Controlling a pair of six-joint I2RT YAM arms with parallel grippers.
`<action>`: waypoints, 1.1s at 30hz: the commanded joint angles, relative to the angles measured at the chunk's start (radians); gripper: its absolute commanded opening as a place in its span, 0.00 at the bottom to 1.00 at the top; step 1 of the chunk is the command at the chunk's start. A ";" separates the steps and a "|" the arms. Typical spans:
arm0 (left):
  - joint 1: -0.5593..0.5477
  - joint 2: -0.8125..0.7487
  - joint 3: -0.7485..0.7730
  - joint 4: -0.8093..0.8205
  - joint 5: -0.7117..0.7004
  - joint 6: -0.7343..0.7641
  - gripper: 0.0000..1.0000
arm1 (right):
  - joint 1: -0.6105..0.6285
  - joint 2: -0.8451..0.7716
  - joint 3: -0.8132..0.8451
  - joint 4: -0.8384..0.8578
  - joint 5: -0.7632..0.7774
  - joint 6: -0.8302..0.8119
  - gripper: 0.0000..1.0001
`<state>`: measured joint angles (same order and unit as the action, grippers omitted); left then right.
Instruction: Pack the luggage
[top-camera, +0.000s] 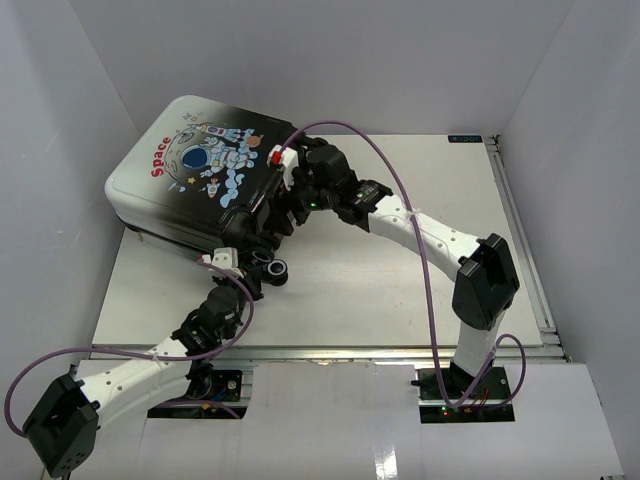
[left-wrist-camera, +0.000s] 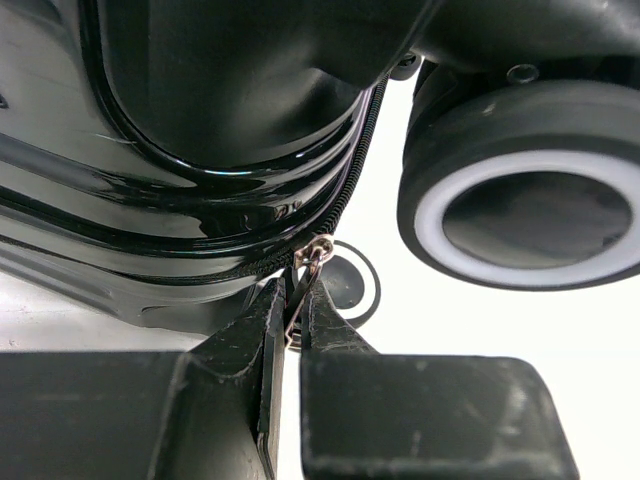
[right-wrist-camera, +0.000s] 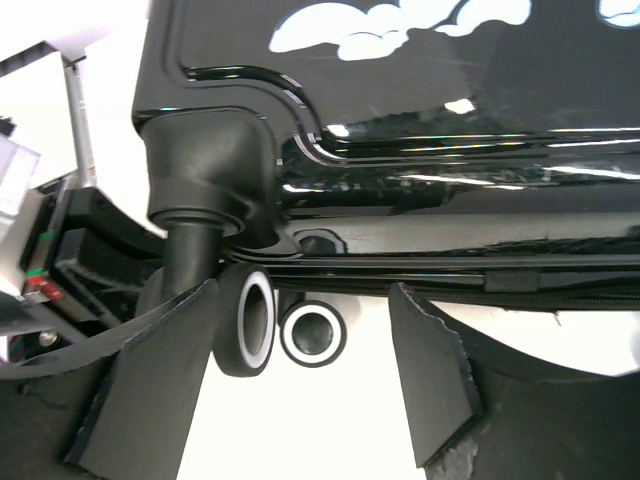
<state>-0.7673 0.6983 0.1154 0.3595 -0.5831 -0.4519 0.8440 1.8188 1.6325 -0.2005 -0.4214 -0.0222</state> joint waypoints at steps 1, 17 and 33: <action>0.006 -0.037 0.047 0.197 -0.032 0.003 0.00 | -0.002 -0.053 0.012 0.027 -0.076 0.001 0.75; 0.008 -0.039 0.038 0.221 0.004 0.005 0.00 | 0.040 0.091 0.088 -0.001 -0.179 -0.002 0.74; 0.008 0.066 -0.013 0.569 0.246 0.187 0.00 | 0.082 0.148 0.076 0.116 -0.273 0.143 0.08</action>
<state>-0.7477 0.7775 0.0715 0.5542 -0.4832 -0.3230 0.8950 1.9689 1.7509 -0.2223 -0.6532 0.0679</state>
